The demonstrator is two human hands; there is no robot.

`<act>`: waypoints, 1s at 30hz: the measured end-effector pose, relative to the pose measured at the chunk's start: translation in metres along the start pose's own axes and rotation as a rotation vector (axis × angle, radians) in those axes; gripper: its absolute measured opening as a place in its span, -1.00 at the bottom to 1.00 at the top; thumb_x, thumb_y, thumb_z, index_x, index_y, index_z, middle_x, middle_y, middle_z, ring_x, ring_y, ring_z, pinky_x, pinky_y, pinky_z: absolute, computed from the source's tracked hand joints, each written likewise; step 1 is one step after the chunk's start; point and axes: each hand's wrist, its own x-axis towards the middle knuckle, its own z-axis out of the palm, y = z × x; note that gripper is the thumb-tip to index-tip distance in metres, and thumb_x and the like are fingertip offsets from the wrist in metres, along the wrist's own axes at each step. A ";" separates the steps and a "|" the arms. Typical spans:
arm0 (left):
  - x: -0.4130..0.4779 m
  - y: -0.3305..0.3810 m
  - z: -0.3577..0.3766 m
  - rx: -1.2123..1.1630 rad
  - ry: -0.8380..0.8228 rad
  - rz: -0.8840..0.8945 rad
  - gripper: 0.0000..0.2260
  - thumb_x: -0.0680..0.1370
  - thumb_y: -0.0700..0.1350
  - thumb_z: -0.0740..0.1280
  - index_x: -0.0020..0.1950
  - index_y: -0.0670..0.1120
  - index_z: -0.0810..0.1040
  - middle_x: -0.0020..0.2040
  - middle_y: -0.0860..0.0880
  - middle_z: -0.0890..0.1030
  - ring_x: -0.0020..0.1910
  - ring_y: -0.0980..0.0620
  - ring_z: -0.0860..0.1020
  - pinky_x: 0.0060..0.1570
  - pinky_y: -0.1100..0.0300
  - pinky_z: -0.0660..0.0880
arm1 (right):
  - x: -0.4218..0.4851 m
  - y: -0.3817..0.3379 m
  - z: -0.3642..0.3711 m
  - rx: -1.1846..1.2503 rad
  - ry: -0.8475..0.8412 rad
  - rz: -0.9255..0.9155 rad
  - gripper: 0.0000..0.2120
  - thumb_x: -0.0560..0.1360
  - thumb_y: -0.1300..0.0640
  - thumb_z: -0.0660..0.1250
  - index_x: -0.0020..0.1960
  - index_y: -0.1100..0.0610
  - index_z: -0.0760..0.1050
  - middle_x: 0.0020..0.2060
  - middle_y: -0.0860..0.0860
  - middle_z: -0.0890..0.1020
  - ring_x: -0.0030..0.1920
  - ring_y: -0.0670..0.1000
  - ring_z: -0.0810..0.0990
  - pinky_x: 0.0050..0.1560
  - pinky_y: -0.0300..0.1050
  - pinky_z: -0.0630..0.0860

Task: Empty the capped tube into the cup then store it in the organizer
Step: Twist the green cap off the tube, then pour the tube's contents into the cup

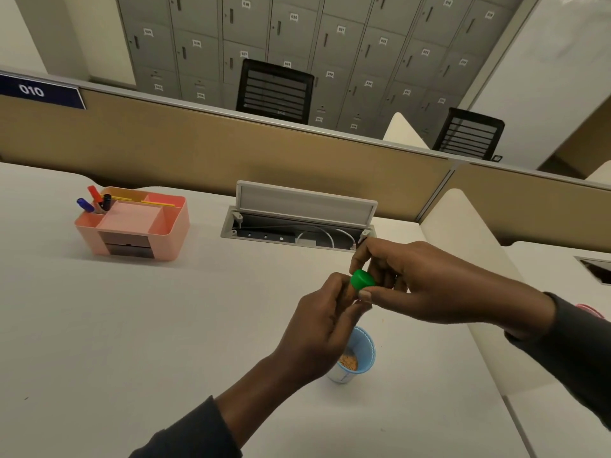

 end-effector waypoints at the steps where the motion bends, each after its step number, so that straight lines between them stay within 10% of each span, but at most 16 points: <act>1: 0.000 0.001 0.000 0.027 0.023 0.020 -0.81 0.62 0.05 0.24 0.03 -0.07 0.45 -0.33 0.11 0.51 -0.39 0.09 0.44 -0.40 0.19 0.38 | 0.000 -0.001 0.002 0.006 0.030 0.001 -0.77 0.55 -0.10 0.38 0.16 -0.09 0.45 -0.27 -0.08 0.64 -0.27 -0.06 0.58 -0.33 -0.24 0.54; 21: -0.022 -0.015 0.017 0.032 0.032 0.021 -0.91 0.62 0.16 0.19 -0.01 0.20 0.31 -0.25 0.30 0.50 -0.30 0.16 0.50 -0.30 0.45 0.33 | 0.000 -0.003 -0.012 0.186 -0.036 0.013 -0.75 0.45 -0.21 0.30 -0.02 -0.07 0.47 -0.36 -0.06 0.68 -0.42 -0.14 0.63 -0.46 -0.34 0.54; 30: -0.024 -0.042 0.022 -0.025 -0.009 -0.047 -0.89 0.63 0.07 0.12 0.10 0.09 0.34 -0.28 0.25 0.46 -0.33 0.15 0.45 -0.32 0.36 0.32 | -0.027 0.028 0.026 0.828 0.165 0.173 -0.69 0.49 -0.01 0.38 0.15 0.12 0.49 -0.19 0.16 0.74 -0.27 0.04 0.68 -0.32 -0.17 0.62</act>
